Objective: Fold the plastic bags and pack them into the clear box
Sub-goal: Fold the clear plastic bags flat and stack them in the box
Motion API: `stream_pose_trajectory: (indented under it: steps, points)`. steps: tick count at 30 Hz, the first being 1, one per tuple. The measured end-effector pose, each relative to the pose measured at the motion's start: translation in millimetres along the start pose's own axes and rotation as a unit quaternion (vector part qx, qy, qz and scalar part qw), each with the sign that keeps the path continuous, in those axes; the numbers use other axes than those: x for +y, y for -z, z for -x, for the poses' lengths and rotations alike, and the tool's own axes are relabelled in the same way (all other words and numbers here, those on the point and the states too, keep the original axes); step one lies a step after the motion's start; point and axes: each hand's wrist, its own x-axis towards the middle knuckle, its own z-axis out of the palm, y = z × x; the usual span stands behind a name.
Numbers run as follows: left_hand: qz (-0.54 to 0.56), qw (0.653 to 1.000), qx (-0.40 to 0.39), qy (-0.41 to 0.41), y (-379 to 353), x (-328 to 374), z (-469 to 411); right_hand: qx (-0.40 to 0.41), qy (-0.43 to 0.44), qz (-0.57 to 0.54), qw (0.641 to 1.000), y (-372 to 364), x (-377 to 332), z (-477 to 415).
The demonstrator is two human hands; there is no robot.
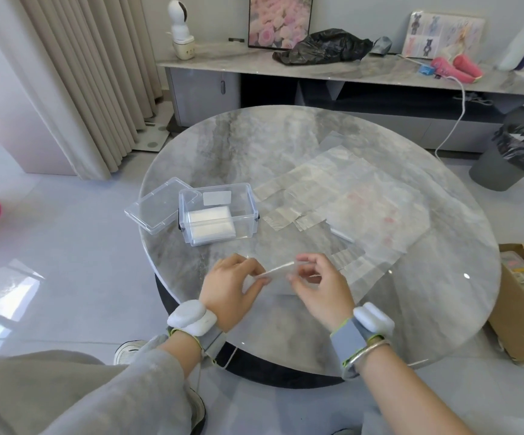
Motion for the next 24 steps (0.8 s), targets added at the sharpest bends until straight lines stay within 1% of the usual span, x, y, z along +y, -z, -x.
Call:
stream_pose_trajectory:
  steps: [2, 4, 6, 8, 9, 11, 12, 15, 17, 19, 20, 22, 24]
  points:
    - [0.061, 0.995, 0.017, 0.078, 9.8, -0.7, -8.2, -0.015, -0.017, -0.024, 0.999, 2.5, -10.6, -19.5]
    - [0.13, 0.979, 0.041, 0.153, 24.6, -1.3, -18.8, -0.032, -0.03, -0.027, 0.999, 1.5, -21.5, -38.4]
    - [0.192, 0.956, 0.056, 0.213, 36.9, -4.3, -28.3, -0.046, -0.07, -0.095, 0.992, -4.3, -33.1, -53.1]
    - [0.25, 0.928, 0.074, 0.266, 41.7, -10.2, -35.5, -0.068, -0.122, -0.186, 0.973, -12.2, -44.1, -63.5]
    - [0.278, 0.913, 0.086, 0.287, 44.0, -13.6, -37.9, -0.087, -0.139, -0.215, 0.963, -17.6, -50.1, -68.2]
    - [0.328, 0.886, 0.101, 0.312, 46.9, -16.6, -42.0, -0.118, -0.156, -0.233, 0.953, -26.1, -59.0, -75.7]
    - [0.346, 0.875, 0.107, 0.32, 48.9, -17.0, -43.8, -0.121, -0.162, -0.237, 0.95, -29.4, -62.2, -79.5]
    - [0.372, 0.857, 0.131, 0.331, 56.1, -16.7, -50.0, -0.099, -0.187, -0.278, 0.937, -35.4, -70.8, -89.6]
    - [0.381, 0.847, 0.141, 0.344, 61.3, -19.4, -58.4, -0.108, -0.2, -0.3, 0.926, -40.0, -81.3, -95.7]
    - [0.374, 0.848, 0.144, 0.347, 67.6, -24.5, -69.2, -0.118, -0.208, -0.321, 0.916, -45.8, -91.9, -104.5]
    - [0.363, 0.854, 0.144, 0.343, 71.7, -29.6, -74.9, -0.115, -0.204, -0.331, 0.914, -50.5, -98.2, -109.9]
    - [0.327, 0.877, 0.133, 0.325, 80.4, -38.2, -84.8, -0.093, -0.175, -0.31, 0.93, -56.6, -107.6, -124.0]
    - [0.276, 0.899, 0.136, 0.311, 89.0, -49.2, -93.0, -0.063, -0.143, -0.236, 0.959, -66.5, -115.5, -141.9]
